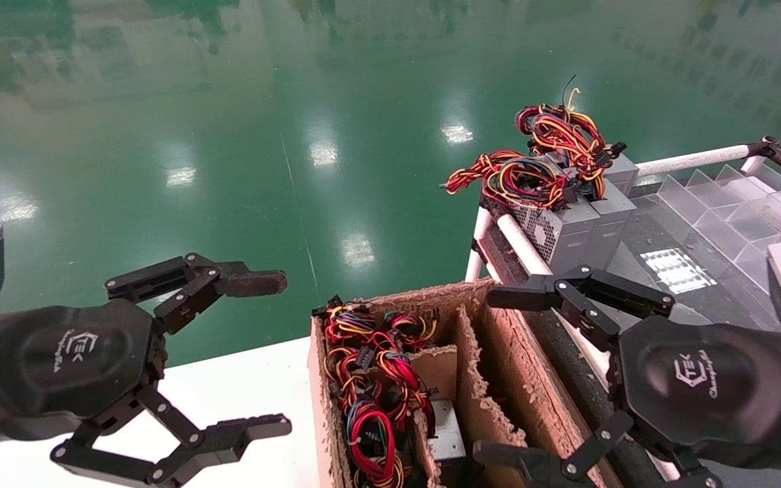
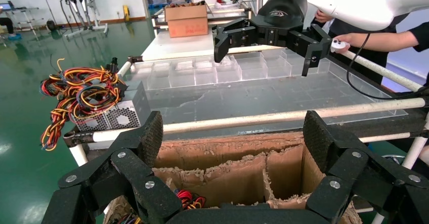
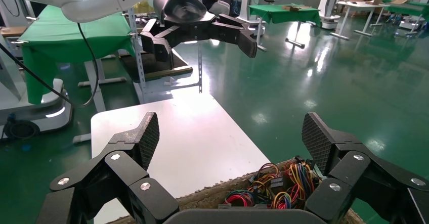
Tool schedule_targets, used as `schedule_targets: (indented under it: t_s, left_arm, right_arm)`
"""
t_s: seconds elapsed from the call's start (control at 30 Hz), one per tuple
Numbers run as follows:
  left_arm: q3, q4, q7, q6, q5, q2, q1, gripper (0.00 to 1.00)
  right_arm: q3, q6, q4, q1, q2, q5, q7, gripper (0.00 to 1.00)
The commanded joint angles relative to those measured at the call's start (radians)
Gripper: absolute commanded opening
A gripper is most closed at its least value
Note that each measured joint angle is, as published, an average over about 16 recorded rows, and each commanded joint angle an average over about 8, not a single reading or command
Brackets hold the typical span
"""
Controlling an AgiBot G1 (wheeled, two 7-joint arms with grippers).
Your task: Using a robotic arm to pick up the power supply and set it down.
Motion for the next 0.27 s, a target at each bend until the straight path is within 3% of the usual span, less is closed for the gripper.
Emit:
schedule_targets:
  t_s: [0.03,0.27]
  left_arm:
    - [0.0,0.0,0.0,0.0,0.0,0.0,0.0,1.0]
    - [0.0,0.0,0.0,0.0,0.0,0.0,0.0,1.0]
  right_arm:
    - [0.0,0.001,-0.002,0.001,-0.001,-0.001,0.0,1.0]
    - [-0.001,0.002,-0.005,0.003,-0.002,-0.001,-0.001,1.0]
